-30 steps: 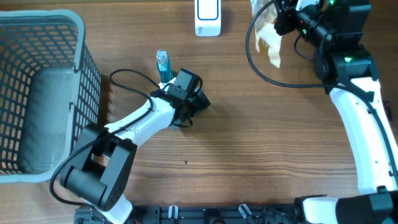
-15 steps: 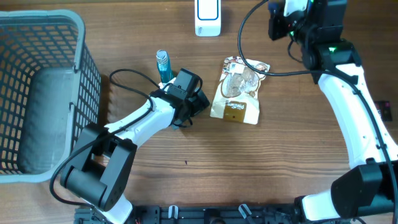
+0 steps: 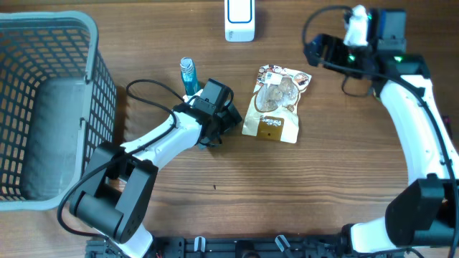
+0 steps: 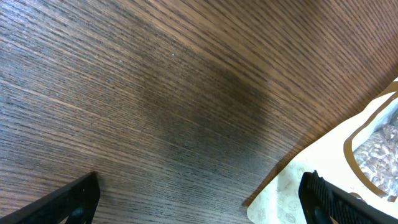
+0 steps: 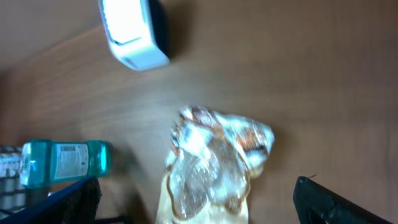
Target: Scan the item barcode
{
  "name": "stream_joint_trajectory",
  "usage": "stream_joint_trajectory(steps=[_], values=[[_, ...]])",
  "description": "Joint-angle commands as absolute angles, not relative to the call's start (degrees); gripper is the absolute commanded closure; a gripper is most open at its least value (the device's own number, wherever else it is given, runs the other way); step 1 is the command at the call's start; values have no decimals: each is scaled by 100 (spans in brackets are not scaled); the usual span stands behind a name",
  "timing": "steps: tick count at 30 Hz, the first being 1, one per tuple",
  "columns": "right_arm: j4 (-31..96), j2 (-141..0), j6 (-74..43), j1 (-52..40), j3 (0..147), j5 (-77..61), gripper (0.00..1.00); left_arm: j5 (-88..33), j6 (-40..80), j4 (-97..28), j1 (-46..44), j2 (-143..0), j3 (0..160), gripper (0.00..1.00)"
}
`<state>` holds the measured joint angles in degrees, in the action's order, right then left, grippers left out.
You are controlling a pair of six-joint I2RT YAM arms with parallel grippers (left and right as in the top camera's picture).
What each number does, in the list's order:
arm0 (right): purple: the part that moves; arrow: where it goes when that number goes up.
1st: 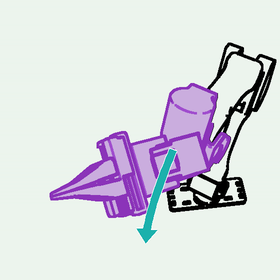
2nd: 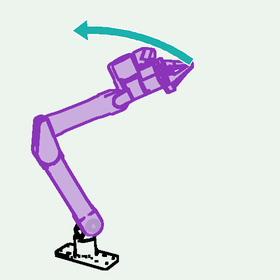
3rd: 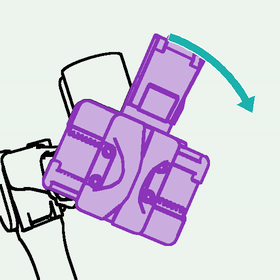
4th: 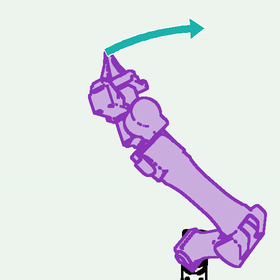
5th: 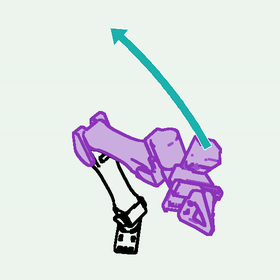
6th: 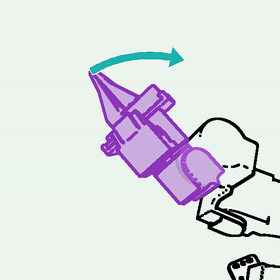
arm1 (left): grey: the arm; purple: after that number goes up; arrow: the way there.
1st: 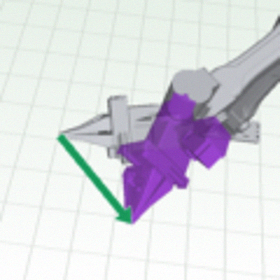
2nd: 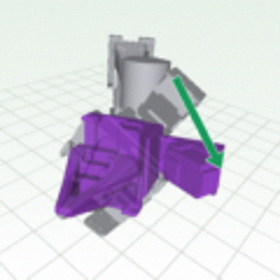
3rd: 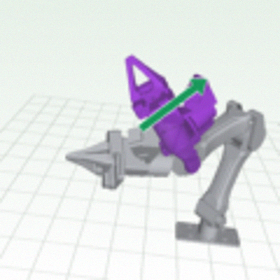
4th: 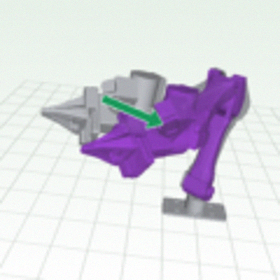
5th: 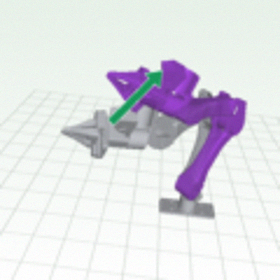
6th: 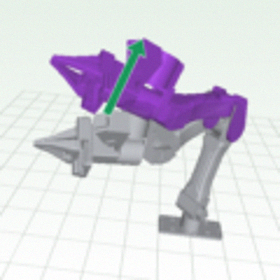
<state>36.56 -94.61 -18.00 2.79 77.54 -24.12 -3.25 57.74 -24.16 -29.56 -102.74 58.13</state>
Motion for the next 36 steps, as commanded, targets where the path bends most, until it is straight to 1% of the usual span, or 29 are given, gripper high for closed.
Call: stream_joint_trajectory(steps=[1,3,10,18,21,24,27,31,35,36], values=[[3391,-9533,-2569,825,6733,-3697,0,-169,5725,-2506,-2912,-10499,5610,0],[2858,-9533,-2582,913,6156,-4097,0,-167,5725,-2504,-2912,-10499,5610,0],[869,-9629,-3221,904,4888,-4274,0,-165,5725,-2504,-2912,-10499,5610,0],[-862,-10932,-3334,886,4788,-4348,0,-189,5725,-2506,-2912,-10499,5610,0],[-1271,-11552,-3481,856,4925,-4394,0,-189,5725,-2506,-2912,-10499,5610,0],[-1688,-12114,-3607,707,5094,-4766,0,-187,5725,-2504,-2912,-10499,5610,0],[-1758,-12492,-3662,456,5328,-4862,0,-185,5725,-2499,-2912,-10499,5610,0],[-1529,-12676,-3540,134,5465,-5006,0,-187,5723,-2508,-2912,-10499,5610,0],[-1013,-12676,-2906,38,5465,-5264,0,-187,5725,-2510,-2912,-10499,5610,0],[-661,-12676,-2648,47,5465,-5196,3,-187,5725,-2508,-2912,-10499,5610,0]])
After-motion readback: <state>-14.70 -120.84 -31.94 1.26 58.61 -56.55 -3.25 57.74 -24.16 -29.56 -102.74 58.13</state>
